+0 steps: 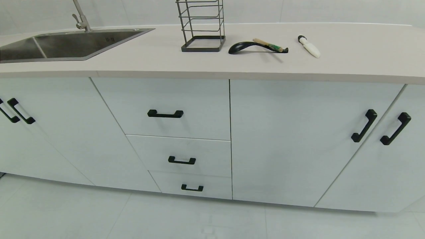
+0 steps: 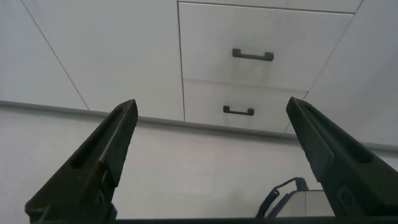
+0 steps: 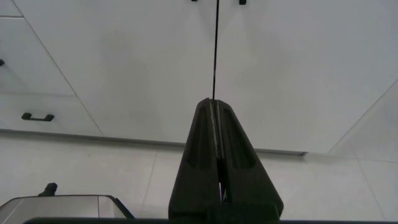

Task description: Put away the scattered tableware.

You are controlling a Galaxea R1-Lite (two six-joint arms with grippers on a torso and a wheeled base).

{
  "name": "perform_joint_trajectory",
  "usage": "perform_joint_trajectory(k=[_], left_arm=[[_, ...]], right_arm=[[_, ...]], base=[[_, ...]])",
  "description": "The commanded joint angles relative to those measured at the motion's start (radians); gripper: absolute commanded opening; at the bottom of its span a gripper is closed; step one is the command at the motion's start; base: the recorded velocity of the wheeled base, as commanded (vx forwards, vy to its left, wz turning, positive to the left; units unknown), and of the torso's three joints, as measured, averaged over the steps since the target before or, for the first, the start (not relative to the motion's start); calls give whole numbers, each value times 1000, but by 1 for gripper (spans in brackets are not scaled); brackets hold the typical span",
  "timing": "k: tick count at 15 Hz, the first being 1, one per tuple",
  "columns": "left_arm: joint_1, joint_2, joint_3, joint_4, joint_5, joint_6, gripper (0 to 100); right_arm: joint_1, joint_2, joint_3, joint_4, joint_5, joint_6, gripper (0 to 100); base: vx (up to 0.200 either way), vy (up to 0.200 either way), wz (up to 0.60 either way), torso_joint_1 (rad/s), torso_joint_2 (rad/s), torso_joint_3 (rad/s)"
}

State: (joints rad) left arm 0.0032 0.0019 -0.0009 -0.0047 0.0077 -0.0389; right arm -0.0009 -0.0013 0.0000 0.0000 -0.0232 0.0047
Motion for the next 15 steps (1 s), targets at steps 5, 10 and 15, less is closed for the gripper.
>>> perform_joint_trajectory(k=[5, 10, 15], left_arm=[[-2, 0, 1, 0, 2, -1, 100], [0, 6, -1, 0, 0, 1, 100], [0, 0, -1, 0, 2, 2, 100]], right_arm=[[-1, 1, 0, 0, 0, 0, 0], [-1, 1, 0, 0, 0, 0, 0], [-1, 1, 0, 0, 2, -5, 0]], base=[[0, 0, 0, 0, 0, 0], [80, 0, 0, 2, 1, 1], [160, 0, 0, -2, 0, 2]])
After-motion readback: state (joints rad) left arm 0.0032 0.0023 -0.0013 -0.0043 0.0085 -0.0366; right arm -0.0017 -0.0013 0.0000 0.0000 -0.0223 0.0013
